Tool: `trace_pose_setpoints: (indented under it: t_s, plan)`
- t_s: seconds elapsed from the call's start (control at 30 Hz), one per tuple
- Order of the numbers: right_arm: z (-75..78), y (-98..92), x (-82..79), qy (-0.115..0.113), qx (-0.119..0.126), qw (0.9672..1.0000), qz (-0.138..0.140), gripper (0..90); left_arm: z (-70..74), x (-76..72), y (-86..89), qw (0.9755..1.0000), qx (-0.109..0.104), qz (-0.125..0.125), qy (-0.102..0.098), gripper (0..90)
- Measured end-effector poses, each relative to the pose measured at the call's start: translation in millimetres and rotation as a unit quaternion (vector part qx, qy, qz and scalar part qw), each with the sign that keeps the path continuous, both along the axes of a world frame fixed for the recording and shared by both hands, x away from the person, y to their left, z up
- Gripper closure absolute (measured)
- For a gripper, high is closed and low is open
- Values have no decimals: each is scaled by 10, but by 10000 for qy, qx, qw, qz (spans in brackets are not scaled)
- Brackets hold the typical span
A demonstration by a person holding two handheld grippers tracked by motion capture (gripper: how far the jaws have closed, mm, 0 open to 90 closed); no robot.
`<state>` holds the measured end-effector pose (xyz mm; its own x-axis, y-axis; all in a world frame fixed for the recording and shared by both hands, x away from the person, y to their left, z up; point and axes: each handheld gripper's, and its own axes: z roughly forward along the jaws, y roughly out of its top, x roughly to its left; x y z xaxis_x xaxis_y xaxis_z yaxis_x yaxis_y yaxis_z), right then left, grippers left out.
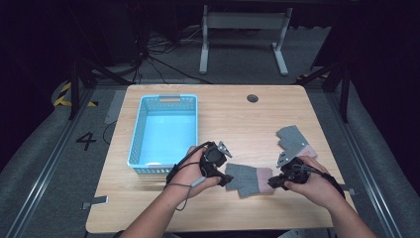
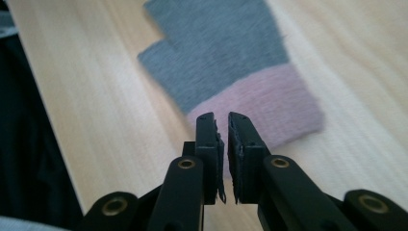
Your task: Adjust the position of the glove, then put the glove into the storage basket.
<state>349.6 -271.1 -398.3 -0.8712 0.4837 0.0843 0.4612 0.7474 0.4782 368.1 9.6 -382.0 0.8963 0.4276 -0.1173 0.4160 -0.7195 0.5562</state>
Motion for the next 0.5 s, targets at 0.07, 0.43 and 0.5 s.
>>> trace_pose_setpoints:
  t_s: [0.07, 0.43, 0.5]
  plan:
    - [26, -36, 10, -111, 98, 9998, -157, 827, 0, 1, 0, 10000, 7, -9, 3, 391]
    - [163, -235, 64, -634, 587, 9931, -796, 769, 6, -12, 8, 10000, -9, 14, -1, 390]
    - [176, -274, 79, -701, 657, 9913, -903, 752, 8, -14, 9, 10000, -17, 19, -3, 390]
